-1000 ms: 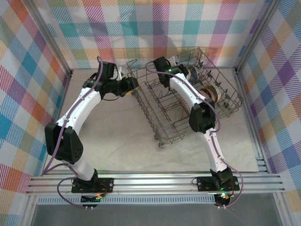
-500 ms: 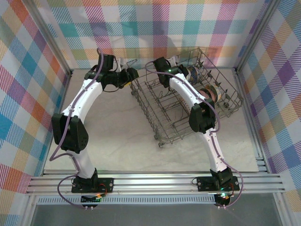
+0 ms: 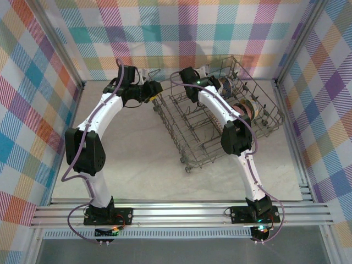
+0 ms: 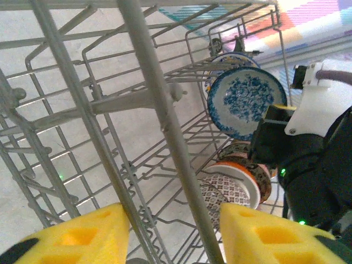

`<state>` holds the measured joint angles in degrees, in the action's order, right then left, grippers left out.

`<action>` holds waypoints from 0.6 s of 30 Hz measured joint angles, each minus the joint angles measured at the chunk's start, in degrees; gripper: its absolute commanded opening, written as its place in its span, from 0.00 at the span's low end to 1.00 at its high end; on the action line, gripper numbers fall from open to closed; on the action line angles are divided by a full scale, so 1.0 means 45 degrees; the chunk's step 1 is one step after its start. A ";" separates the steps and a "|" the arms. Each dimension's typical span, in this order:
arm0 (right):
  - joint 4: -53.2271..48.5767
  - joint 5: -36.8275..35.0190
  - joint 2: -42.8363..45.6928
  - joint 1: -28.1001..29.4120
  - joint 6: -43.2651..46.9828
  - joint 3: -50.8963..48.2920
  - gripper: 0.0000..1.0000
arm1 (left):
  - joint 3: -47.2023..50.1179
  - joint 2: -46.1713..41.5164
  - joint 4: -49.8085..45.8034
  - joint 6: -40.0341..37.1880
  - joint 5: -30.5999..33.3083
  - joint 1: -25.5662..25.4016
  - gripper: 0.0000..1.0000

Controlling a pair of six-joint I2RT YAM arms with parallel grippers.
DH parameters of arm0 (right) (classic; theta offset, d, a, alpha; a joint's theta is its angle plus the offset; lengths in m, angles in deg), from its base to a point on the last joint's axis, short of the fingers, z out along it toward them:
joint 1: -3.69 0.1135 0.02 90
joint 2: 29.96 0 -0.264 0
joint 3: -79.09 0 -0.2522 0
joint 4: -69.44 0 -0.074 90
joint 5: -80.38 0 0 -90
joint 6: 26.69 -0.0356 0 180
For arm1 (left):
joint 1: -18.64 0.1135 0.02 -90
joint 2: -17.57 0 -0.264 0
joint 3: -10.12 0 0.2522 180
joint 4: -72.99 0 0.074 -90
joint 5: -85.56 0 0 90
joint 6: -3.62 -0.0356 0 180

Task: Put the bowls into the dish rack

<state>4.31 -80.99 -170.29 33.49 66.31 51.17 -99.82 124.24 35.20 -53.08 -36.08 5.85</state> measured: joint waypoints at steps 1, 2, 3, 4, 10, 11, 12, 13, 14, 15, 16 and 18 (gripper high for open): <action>-0.0073 0.0000 0.0000 0.0000 -0.0141 0.0000 0.07 | 0.0199 -0.0112 0.0214 0.0199 0.0049 -0.0005 0.37; -0.0131 0.0000 0.0000 0.0000 -0.0228 0.0000 0.07 | 0.0369 -0.0199 0.0423 0.0398 0.0107 -0.0005 0.36; -0.0209 0.0000 0.0000 0.0000 -0.0359 0.0000 0.07 | 0.0539 -0.0287 0.0636 0.0583 0.0146 -0.0005 0.35; -0.0325 0.0000 0.0000 -0.0029 -0.0539 0.0010 0.07 | 0.0690 -0.0350 0.0826 0.0758 0.0160 -0.0005 0.34; -0.0908 -0.0005 0.0005 -0.0044 -0.1379 0.0102 0.07 | 0.1394 -0.0685 0.1681 0.1447 0.0262 -0.0068 0.31; -0.0981 0.0000 0.0005 -0.0044 -0.1491 0.0112 0.07 | 0.1554 -0.0777 0.1831 0.1549 0.0291 -0.0112 0.31; -0.1083 -0.0005 0.0005 -0.0044 -0.1608 0.0121 0.07 | 0.1744 -0.0884 0.2006 0.1666 0.0340 -0.0155 0.31; -0.1171 -0.0015 0.0010 -0.0044 -0.1695 0.0126 0.07 | 0.1938 -0.1015 0.2127 0.1758 0.0389 -0.0199 0.30; -0.1253 -0.0024 0.0015 -0.0044 -0.1812 0.0126 0.07 | 0.2084 -0.1112 0.2205 0.1826 0.0432 -0.0233 0.30; -0.1345 -0.0039 0.0024 -0.0044 -0.1875 0.0126 0.07 | 0.2283 -0.1258 0.2312 0.1933 0.0491 -0.0277 0.30; -0.1452 -0.0044 0.0029 -0.0044 -0.1919 0.0126 0.07 | 0.2433 -0.1384 0.2375 0.2006 0.0544 -0.0311 0.30; -0.1603 -0.0044 0.0039 -0.0039 -0.1967 0.0126 0.06 | 0.2715 -0.1627 0.2458 0.2137 0.0622 -0.0384 0.29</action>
<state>-2.91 -81.19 -170.12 33.32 57.46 51.74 -87.60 116.92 46.26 -43.47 -33.28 4.12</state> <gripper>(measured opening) 0.082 0.346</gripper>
